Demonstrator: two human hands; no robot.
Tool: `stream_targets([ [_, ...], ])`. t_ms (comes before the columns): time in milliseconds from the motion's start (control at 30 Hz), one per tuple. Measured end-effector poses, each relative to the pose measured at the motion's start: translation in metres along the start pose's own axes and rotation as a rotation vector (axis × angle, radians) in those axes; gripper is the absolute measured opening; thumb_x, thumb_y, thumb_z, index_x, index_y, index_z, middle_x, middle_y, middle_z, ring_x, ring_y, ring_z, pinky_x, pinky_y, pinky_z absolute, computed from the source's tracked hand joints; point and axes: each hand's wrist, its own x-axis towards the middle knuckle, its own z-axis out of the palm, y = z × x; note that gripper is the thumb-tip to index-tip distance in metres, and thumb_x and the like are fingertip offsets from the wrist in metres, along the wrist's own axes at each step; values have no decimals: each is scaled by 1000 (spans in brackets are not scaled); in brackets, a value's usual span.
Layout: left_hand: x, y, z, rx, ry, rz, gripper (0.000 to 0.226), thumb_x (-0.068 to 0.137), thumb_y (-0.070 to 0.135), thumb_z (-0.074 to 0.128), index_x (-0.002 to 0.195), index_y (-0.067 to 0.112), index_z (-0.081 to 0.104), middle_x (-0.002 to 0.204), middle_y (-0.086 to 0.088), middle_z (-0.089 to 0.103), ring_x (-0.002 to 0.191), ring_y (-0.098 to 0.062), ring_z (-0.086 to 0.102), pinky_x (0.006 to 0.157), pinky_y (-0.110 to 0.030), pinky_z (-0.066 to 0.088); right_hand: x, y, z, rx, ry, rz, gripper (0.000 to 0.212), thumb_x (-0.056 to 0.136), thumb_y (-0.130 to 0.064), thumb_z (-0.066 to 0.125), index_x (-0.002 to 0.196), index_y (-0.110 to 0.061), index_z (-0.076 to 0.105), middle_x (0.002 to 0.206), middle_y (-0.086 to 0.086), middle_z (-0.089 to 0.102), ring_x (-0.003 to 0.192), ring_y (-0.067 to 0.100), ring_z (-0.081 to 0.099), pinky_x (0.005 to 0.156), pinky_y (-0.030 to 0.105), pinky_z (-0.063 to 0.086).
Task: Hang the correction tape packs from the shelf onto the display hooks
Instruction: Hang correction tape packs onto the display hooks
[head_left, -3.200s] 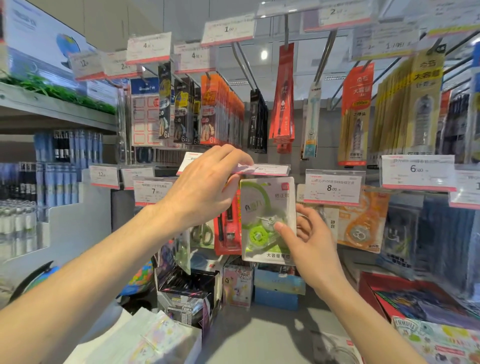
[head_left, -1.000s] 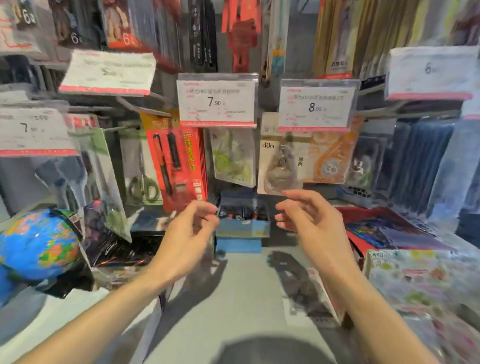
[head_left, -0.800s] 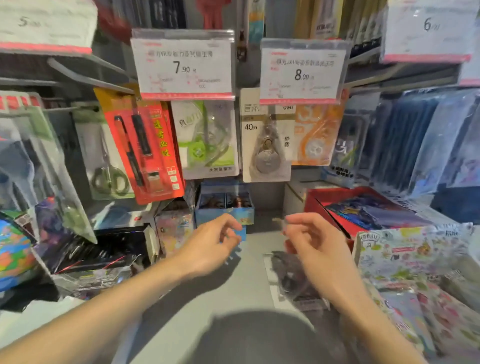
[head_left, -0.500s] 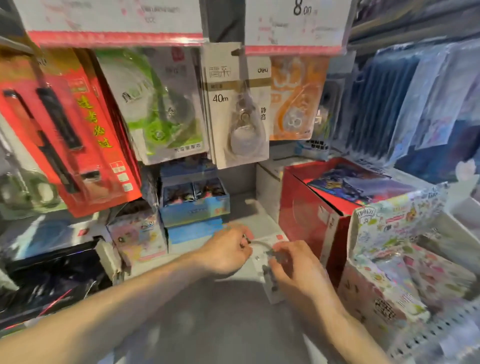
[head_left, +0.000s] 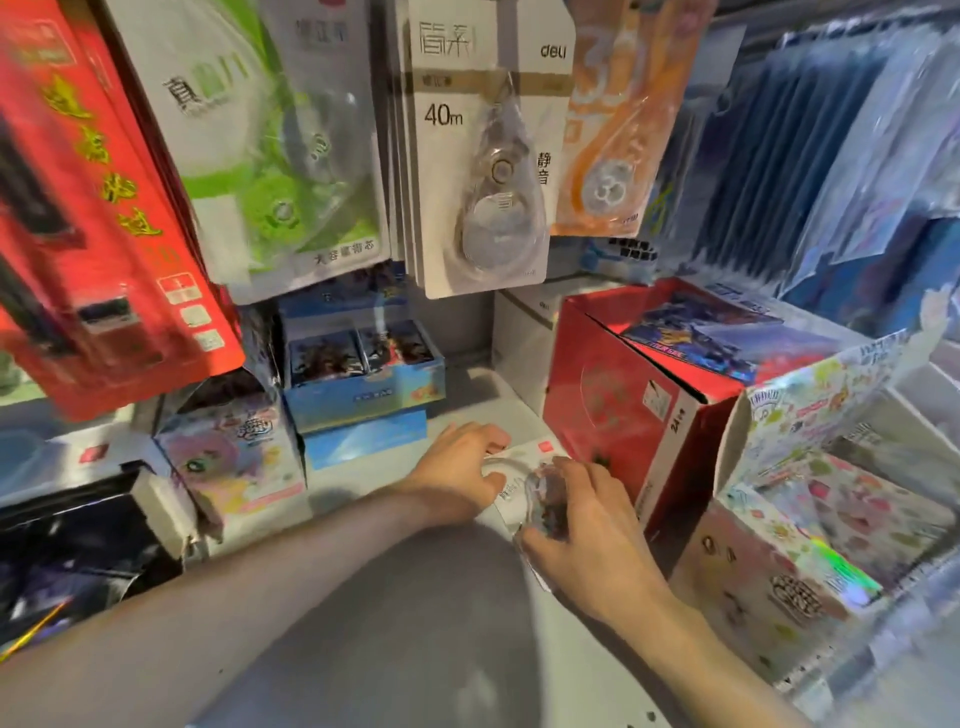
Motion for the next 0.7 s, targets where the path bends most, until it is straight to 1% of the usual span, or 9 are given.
stream_targets([
  [133,2,4,-5,-182,54,-90,51,91,18,69,140,18,55,135,-3,58,125,-19,58,103,-25,44,-1,2,-4,109,35,-34,74,85,-35,72,152,-18,44,138,4,53,129,23,45,109,30,37],
  [167,1,6,-7,-269,75,-133,52,91,17,70,141,18,53,132,-2,60,120,-18,61,98,-24,47,-1,2,-6,150,53,-53,74,86,-34,73,152,-18,44,141,2,52,131,21,44,111,29,36],
  [267,-4,12,-15,-664,59,-258,49,93,7,69,138,14,50,116,-8,70,96,-20,73,81,-36,64,-3,0,-12,281,116,-104,73,84,-29,77,150,-22,46,140,-4,51,131,15,45,111,26,38],
  [333,-12,16,-24,-815,33,-286,44,95,1,66,135,14,52,105,-9,75,81,-16,75,71,-35,66,-4,-1,-17,338,142,-133,73,82,-29,79,148,-25,47,137,-8,50,129,11,45,109,24,38],
  [467,-31,23,-45,-916,88,-216,40,95,-7,63,127,17,57,93,-6,80,72,-16,78,63,-36,65,-8,-3,-25,462,107,-192,70,85,-34,82,145,-31,47,136,-14,45,125,-11,46,106,11,40],
  [567,-47,28,-60,-939,144,-156,36,95,-7,63,123,17,59,85,-1,82,70,-14,79,58,-31,62,-9,-9,-33,566,78,-174,66,90,-35,78,147,-28,46,138,-15,47,117,-28,44,93,-3,39],
  [633,-58,29,-70,-951,177,-133,32,96,-5,64,121,14,60,89,-5,82,74,-17,79,60,-34,63,-7,-12,-41,676,21,-131,62,93,-31,76,146,-29,45,132,-18,58,106,-29,53,77,-3,46],
  [667,-65,30,-74,-957,197,-120,30,96,-4,65,121,12,60,90,-7,82,75,-18,79,61,-34,63,-6,-14,-45,715,-15,-123,61,93,-31,76,146,-29,46,128,-21,63,104,-25,59,76,0,49],
  [700,-72,32,-79,-956,221,-110,29,96,-2,67,121,10,60,89,-8,82,73,-18,78,60,-33,63,-4,-14,-48,739,-44,-120,61,93,-32,76,146,-29,47,123,-20,68,104,-17,64,81,5,53],
])
